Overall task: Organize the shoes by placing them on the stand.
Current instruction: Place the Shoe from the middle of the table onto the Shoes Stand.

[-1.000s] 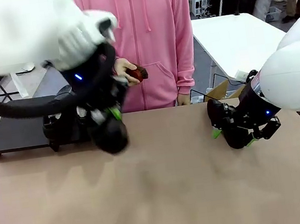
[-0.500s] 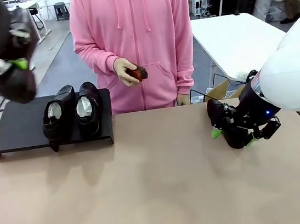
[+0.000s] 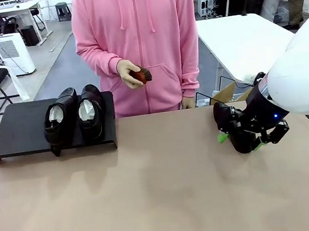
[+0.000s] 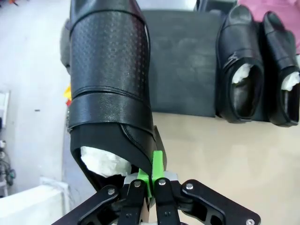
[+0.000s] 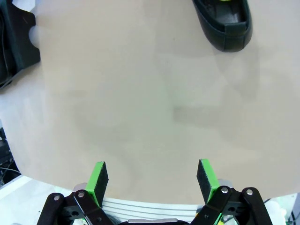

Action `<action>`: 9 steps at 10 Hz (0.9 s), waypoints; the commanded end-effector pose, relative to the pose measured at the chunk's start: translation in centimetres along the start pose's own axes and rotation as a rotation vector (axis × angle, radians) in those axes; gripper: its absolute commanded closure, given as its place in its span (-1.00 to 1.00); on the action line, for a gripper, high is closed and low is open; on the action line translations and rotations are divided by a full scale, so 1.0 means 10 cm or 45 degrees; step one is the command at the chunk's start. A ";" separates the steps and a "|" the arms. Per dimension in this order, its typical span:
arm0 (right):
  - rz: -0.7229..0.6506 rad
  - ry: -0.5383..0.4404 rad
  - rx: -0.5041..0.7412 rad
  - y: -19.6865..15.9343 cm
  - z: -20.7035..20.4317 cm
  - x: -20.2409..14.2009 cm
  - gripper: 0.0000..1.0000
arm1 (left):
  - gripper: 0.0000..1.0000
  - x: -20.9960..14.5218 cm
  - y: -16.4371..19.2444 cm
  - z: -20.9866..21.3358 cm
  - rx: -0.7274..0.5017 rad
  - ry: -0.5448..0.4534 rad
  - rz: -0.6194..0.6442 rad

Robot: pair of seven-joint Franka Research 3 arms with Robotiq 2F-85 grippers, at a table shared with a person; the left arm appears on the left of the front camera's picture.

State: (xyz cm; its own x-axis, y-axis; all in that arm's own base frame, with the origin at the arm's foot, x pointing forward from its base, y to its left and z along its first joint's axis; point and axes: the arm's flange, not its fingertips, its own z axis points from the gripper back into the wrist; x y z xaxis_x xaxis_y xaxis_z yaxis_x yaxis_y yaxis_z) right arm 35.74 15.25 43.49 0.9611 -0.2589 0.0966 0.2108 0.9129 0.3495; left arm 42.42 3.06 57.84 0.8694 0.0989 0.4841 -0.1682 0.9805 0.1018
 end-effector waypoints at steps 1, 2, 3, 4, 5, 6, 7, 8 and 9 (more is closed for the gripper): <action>0.003 0.009 0.017 0.01 0.00 0.02 -1.00 | 1.00 -0.05 -0.04 0.05 -0.202 -0.003 0.145; 0.003 0.009 0.017 0.01 0.00 0.02 -1.00 | 1.00 0.00 0.00 0.00 0.000 0.000 0.000; 0.003 0.009 0.017 0.01 0.00 0.02 -1.00 | 1.00 0.00 0.00 0.00 0.000 0.000 0.000; 0.003 0.009 0.017 0.01 0.00 0.02 -1.00 | 1.00 0.00 0.00 0.00 0.000 0.000 0.000; 0.003 0.009 0.017 0.01 0.00 0.02 -1.00 | 1.00 0.00 0.00 0.00 0.000 0.000 0.000; 0.003 0.009 0.017 0.01 0.00 0.02 -1.00 | 1.00 0.00 0.00 0.00 0.000 0.000 0.000; 0.003 0.009 0.017 0.01 0.00 0.02 -1.00 | 1.00 -0.03 -0.03 -0.05 -0.030 0.021 0.018; 0.003 0.009 0.017 0.01 0.00 0.02 -1.00 | 1.00 0.05 -0.08 -0.17 0.108 -0.046 -0.064; 0.003 0.009 0.017 0.01 0.00 0.02 -1.00 | 1.00 0.15 -0.13 -0.34 0.180 -0.066 -0.200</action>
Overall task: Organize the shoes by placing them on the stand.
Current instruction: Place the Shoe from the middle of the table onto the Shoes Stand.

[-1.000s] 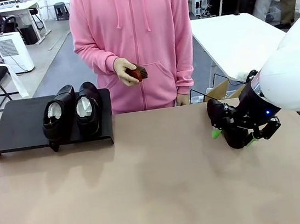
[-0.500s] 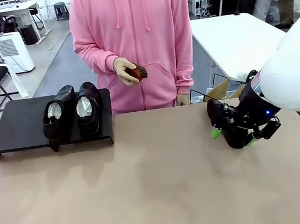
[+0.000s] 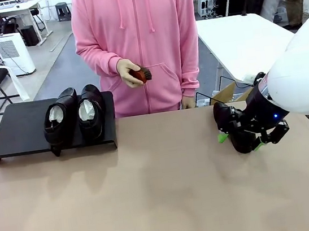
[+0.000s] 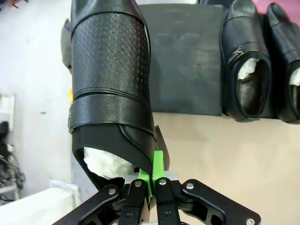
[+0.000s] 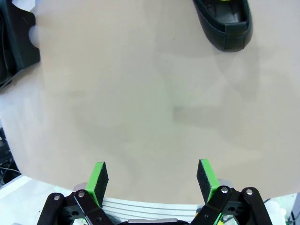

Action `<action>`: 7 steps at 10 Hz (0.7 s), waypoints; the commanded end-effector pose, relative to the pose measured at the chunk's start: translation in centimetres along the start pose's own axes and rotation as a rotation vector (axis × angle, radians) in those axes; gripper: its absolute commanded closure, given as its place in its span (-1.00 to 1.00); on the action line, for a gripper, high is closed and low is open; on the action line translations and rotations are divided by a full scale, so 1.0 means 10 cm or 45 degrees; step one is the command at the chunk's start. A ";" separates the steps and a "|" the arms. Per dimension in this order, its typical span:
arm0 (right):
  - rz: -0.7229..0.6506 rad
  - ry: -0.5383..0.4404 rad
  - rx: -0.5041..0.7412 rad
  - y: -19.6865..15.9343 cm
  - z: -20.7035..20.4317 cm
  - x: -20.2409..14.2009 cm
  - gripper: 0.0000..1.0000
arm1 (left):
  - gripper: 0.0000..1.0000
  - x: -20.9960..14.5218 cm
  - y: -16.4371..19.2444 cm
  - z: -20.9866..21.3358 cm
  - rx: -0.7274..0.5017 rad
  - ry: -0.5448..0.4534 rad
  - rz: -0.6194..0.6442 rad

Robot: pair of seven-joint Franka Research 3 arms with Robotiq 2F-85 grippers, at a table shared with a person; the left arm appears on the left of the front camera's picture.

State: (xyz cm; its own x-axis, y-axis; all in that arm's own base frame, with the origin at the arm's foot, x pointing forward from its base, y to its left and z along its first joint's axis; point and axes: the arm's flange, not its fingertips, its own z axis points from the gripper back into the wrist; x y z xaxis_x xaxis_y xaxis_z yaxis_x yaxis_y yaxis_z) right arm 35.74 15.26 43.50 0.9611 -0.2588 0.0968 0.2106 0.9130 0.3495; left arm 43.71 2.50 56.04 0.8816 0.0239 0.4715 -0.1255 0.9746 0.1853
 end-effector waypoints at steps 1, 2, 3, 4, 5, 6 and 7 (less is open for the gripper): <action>0.002 0.009 0.017 0.01 0.00 0.02 -1.00 | 1.00 0.23 -0.06 -0.35 0.154 -0.027 -0.189; 0.002 0.009 0.017 0.01 0.00 0.02 -1.00 | 1.00 0.31 -0.07 -0.53 0.187 -0.016 -0.254; 0.002 0.009 0.017 0.01 0.00 0.02 -1.00 | 1.00 0.37 -0.08 -0.69 0.198 -0.001 -0.300; 0.002 0.009 0.017 0.01 0.00 0.02 -1.00 | 1.00 0.42 -0.11 -0.84 0.191 -0.002 -0.327; 0.002 0.009 0.017 0.01 0.00 0.02 -1.00 | 1.00 0.46 -0.12 -0.94 0.169 -0.025 -0.329; 0.002 0.009 0.017 0.01 0.00 0.02 -1.00 | 1.00 0.49 -0.11 -1.02 0.177 -0.059 -0.339; 0.002 0.009 0.017 0.01 0.00 0.02 -1.00 | 1.00 0.51 -0.10 -1.11 0.155 -0.047 -0.311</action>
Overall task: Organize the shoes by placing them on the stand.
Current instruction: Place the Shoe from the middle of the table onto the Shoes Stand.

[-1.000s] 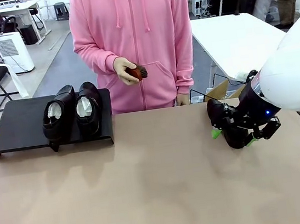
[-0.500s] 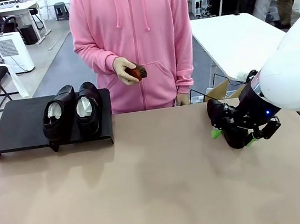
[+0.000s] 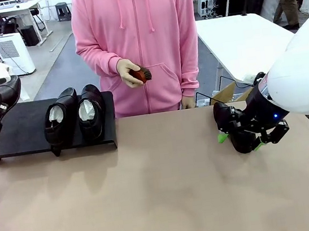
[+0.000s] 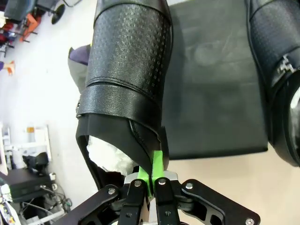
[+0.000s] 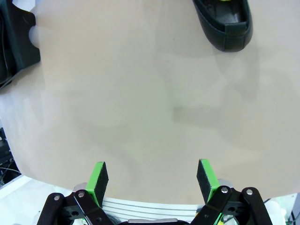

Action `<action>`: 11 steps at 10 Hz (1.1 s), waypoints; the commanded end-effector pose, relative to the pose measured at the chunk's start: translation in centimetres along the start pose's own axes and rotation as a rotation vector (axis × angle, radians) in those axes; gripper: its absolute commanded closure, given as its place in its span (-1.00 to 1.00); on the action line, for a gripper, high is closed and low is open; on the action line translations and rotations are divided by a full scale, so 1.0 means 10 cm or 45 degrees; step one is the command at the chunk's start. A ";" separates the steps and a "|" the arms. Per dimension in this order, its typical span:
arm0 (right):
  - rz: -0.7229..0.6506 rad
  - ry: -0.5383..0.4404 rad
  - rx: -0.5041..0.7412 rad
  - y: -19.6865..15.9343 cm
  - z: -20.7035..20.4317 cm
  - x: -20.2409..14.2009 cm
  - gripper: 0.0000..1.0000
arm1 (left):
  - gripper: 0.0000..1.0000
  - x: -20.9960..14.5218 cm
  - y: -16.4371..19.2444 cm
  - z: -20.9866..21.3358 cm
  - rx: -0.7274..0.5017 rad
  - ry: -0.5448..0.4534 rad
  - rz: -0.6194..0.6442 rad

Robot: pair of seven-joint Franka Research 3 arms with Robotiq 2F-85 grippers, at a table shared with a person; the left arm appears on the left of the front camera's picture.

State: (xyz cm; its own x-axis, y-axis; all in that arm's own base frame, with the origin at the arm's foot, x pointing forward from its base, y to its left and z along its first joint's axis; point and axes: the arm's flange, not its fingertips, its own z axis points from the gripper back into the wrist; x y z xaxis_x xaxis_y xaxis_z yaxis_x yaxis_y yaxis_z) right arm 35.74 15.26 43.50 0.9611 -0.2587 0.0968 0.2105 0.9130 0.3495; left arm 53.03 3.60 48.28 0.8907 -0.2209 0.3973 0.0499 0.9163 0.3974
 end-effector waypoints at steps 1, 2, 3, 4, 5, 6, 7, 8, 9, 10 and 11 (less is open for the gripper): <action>0.002 0.009 0.017 0.01 0.00 0.02 -1.00 | 1.00 0.03 0.06 -0.13 0.028 -0.047 0.058; 0.002 0.009 0.017 0.01 0.00 0.02 -1.00 | 1.00 0.02 0.05 -0.20 0.030 -0.045 0.083; 0.002 0.009 0.017 0.01 0.00 0.02 -1.00 | 1.00 0.02 0.03 -0.24 0.015 -0.037 0.131; 0.002 0.009 0.017 0.01 0.00 0.02 -1.00 | 1.00 0.01 0.00 -0.29 -0.004 -0.040 0.183; 0.002 0.009 0.017 0.01 0.00 0.02 -1.00 | 1.00 0.02 -0.02 -0.35 0.003 -0.048 0.202; 0.002 0.009 0.017 0.01 0.00 0.02 -1.00 | 1.00 0.04 -0.03 -0.37 -0.002 -0.053 0.245; 0.002 0.009 0.017 0.01 0.00 0.02 -1.00 | 1.00 0.05 -0.03 -0.39 -0.010 -0.063 0.274; 0.002 0.009 0.017 0.01 0.00 0.02 -1.00 | 1.00 0.07 -0.04 -0.43 -0.014 -0.058 0.283; 0.002 0.009 0.017 0.01 0.00 0.02 -1.00 | 1.00 0.08 -0.05 -0.47 -0.021 -0.049 0.297; 0.002 0.009 0.017 0.01 0.00 0.02 -1.00 | 1.00 0.09 -0.06 -0.52 -0.032 -0.048 0.317; 0.002 0.009 0.017 0.01 0.00 0.02 -1.00 | 1.00 0.10 -0.06 -0.55 -0.030 -0.049 0.340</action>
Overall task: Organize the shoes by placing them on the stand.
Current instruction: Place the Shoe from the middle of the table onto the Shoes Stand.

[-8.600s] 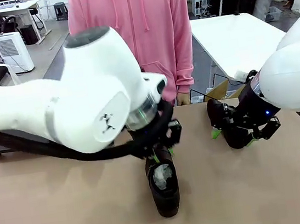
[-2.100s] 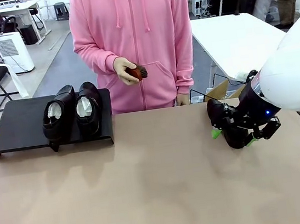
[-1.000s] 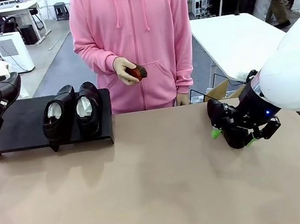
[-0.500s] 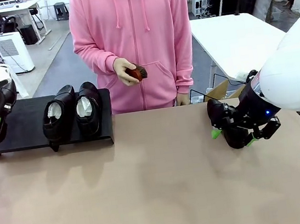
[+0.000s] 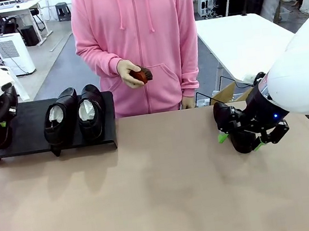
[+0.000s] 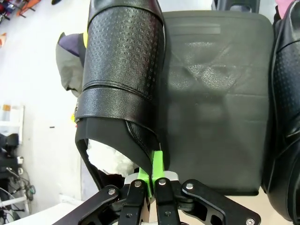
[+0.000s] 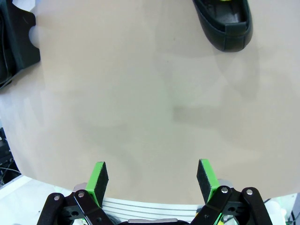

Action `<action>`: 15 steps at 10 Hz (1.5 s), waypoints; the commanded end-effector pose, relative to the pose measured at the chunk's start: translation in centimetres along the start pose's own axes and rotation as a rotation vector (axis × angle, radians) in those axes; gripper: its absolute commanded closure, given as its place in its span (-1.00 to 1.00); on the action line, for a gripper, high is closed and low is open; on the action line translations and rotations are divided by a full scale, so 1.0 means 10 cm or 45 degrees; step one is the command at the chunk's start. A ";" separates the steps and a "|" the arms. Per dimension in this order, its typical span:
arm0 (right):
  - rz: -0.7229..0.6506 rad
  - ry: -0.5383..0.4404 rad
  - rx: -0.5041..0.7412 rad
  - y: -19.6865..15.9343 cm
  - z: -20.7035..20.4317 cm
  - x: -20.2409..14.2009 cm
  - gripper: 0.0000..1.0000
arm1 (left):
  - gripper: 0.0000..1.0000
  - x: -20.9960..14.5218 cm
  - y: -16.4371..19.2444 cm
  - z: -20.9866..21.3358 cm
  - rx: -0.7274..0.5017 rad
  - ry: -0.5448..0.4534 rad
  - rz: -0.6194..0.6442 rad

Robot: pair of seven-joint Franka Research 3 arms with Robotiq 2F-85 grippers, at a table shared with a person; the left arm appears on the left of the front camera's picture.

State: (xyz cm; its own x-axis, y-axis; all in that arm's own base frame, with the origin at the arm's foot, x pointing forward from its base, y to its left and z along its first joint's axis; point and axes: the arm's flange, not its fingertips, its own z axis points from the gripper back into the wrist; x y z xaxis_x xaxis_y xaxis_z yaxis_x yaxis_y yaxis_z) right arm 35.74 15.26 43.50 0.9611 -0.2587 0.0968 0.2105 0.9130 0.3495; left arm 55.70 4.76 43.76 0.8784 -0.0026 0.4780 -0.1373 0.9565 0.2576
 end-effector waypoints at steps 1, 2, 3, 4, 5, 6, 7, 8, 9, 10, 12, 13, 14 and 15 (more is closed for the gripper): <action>0.002 0.009 0.017 0.01 0.00 0.02 -1.00 | 1.00 0.07 -0.03 -0.05 0.019 -0.041 0.060; 0.002 0.009 0.017 0.01 0.00 0.02 -1.00 | 1.00 0.07 -0.05 -0.08 0.020 -0.033 0.060; 0.002 0.009 0.017 0.01 0.00 0.02 -1.00 | 1.00 0.08 -0.06 -0.09 0.024 -0.029 0.069; 0.002 0.009 0.017 0.01 0.00 0.02 -1.00 | 1.00 0.08 -0.07 -0.09 0.025 -0.027 0.083; 0.002 0.009 0.017 0.01 0.00 0.02 -1.00 | 1.00 0.08 -0.08 -0.11 0.023 -0.029 0.094; 0.002 0.009 0.017 0.01 0.00 0.02 -1.00 | 0.96 0.07 -0.10 -0.12 0.020 -0.016 0.113; 0.002 0.009 0.017 0.01 0.00 0.02 -1.00 | 0.57 0.05 -0.11 -0.13 0.010 0.006 0.120; 0.002 0.009 0.017 0.01 0.00 0.02 -1.00 | 0.19 0.05 -0.10 -0.11 0.010 -0.003 0.123; 0.002 0.009 0.017 0.01 0.00 0.02 -1.00 | 0.19 0.06 -0.10 -0.08 0.011 -0.019 0.130; 0.002 0.009 0.017 0.01 0.00 0.02 -1.00 | 0.19 0.06 -0.09 -0.05 0.012 -0.033 0.131; 0.002 0.009 0.017 0.01 0.00 0.02 -1.00 | 0.19 0.03 -0.07 0.04 -0.001 -0.058 0.156; 0.002 0.009 0.017 0.01 0.00 0.02 -1.00 | 0.19 0.02 -0.08 0.15 -0.017 -0.082 0.167; 0.002 0.009 0.017 0.01 0.00 0.02 -1.00 | 0.19 0.00 -0.09 0.30 -0.043 -0.121 0.184; 0.002 0.009 0.017 0.01 0.00 0.02 -1.00 | 0.19 -0.03 -0.10 0.47 -0.031 -0.155 0.190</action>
State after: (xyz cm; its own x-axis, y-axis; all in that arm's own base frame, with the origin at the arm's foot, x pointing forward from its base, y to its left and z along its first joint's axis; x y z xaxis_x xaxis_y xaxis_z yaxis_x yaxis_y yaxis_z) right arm 35.74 15.26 43.49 0.9611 -0.2587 0.0965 0.2106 0.9130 0.3494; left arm 55.25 3.22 46.90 0.8152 0.0891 0.5723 -0.2254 0.9590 0.1717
